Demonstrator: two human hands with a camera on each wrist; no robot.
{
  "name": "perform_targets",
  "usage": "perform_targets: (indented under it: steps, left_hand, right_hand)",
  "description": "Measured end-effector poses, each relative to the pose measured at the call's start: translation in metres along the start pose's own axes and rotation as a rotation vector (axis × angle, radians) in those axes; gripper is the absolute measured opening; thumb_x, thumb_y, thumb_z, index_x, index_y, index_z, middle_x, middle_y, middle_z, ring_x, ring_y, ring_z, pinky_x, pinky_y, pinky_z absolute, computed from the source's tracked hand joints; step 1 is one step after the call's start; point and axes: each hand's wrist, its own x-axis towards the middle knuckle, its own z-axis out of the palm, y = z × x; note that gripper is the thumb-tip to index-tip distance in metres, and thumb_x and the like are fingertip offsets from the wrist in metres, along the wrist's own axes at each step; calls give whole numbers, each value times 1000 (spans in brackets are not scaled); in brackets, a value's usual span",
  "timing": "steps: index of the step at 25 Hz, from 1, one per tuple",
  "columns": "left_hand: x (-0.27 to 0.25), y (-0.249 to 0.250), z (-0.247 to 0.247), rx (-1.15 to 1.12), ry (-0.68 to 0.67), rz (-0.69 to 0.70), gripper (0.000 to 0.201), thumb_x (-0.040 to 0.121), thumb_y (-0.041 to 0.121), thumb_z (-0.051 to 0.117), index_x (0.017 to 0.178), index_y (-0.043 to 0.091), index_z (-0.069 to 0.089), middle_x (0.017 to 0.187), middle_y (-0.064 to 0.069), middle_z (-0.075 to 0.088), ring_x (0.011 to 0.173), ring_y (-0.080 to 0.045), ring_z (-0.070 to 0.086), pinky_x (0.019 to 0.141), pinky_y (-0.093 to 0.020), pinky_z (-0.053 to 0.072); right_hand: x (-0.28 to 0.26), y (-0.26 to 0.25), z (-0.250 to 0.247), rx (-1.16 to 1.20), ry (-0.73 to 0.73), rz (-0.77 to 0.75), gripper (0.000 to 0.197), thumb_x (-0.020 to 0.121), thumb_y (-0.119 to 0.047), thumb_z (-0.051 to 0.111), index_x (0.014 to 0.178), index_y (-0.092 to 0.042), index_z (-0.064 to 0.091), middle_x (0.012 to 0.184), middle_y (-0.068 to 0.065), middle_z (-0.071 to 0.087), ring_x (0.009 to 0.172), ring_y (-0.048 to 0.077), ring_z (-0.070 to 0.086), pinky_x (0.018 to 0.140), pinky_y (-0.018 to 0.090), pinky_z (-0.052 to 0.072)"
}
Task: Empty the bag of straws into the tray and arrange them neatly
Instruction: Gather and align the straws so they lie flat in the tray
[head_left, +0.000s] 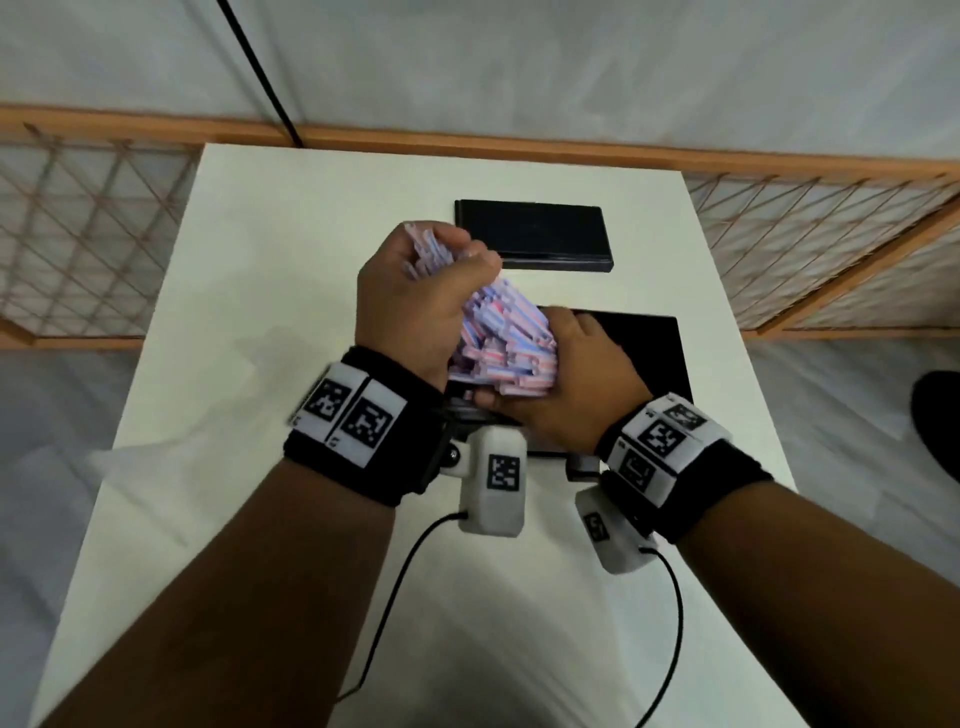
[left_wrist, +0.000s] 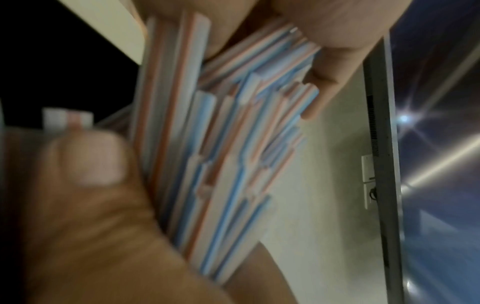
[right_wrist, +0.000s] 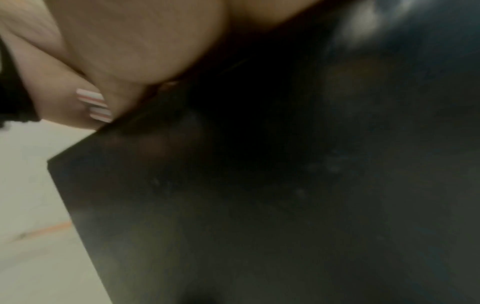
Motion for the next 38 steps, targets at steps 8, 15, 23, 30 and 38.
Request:
perform_targets:
  steps: [8, 15, 23, 30, 38]
  left_hand:
    - [3, -1, -12, 89, 138, 51, 33, 80, 18, 81, 105, 15, 60, 95, -7, 69, 74, -9, 67, 73, -24, 55]
    - [-17, -11, -33, -52, 388, -123, 87, 79, 57, 75, 145, 11, 42, 140, -11, 56, 114, -20, 64, 95, -38, 56]
    - [-19, -17, -41, -78, 308, -137, 60, 82, 63, 68, 112, 10, 71, 103, -9, 77, 96, -26, 73, 81, -39, 59]
    - [-34, -28, -32, -68, 198, -178, 61, 83, 61, 67, 108, 6, 73, 105, -8, 77, 97, -27, 75, 90, -52, 61]
    - [-24, -40, -26, 139, 102, -216, 37, 72, 54, 80, 96, 26, 76, 93, 10, 81, 89, -10, 77, 86, -35, 59]
  right_hand:
    - [-7, -1, -11, 58, 125, -114, 82, 52, -68, 81, 110, -20, 48, 106, 2, 52, 102, 27, 54, 88, 41, 49]
    - [-38, 36, -18, 131, 141, -156, 38, 74, -51, 70, 85, -15, 63, 82, 0, 64, 76, 21, 60, 69, 30, 47]
    - [-29, 36, -12, 214, 204, -292, 25, 74, -35, 65, 87, -13, 68, 85, 2, 65, 77, 20, 63, 74, 35, 52]
    - [-23, 21, -13, 119, -54, -404, 41, 85, -48, 47, 95, -17, 72, 87, 1, 71, 83, 23, 66, 76, 34, 50]
    - [-9, 21, -9, -164, -237, -329, 76, 72, -88, 19, 82, -23, 56, 85, -1, 56, 87, 20, 59, 78, 33, 48]
